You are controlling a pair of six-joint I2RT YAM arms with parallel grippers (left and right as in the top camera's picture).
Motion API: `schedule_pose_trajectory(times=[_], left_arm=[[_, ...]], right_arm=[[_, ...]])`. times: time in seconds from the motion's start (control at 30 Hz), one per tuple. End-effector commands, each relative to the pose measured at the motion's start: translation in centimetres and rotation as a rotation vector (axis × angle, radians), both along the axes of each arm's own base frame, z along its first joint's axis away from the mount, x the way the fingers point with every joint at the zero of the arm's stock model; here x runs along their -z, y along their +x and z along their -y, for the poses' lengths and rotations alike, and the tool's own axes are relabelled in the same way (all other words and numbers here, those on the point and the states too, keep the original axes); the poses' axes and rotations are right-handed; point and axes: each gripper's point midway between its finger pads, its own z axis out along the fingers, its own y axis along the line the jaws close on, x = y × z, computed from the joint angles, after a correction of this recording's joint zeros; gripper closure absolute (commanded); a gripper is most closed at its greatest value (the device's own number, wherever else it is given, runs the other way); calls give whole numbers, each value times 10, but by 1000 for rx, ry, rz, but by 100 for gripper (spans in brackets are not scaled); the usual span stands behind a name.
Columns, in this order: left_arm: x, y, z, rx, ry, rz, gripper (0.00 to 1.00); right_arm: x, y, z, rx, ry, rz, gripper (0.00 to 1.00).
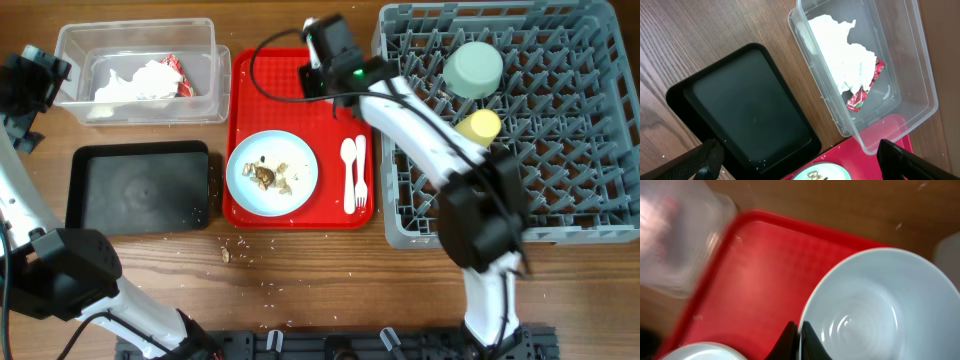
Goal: Sort waste into correct bins and load items into the dishwasher rack
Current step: 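Reach the right gripper to the light blue bowl and grasp it, then carry the light blue bowl into the dish rack and release it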
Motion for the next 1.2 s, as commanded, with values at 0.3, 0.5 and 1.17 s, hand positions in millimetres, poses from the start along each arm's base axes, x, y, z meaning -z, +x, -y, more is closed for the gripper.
schedule_pose_trajectory(times=[0.3, 0.5, 1.17], left_arm=[[-2, -1, -2, -5, 11, 1, 0], [-2, -1, -2, -5, 11, 1, 0], [-2, -1, -2, -5, 11, 1, 0]], right_arm=[[-156, -109, 156, 243, 216, -165, 96], [-105, -154, 199, 300, 166, -446, 96], [-58, -192, 213, 76, 907, -632, 96]])
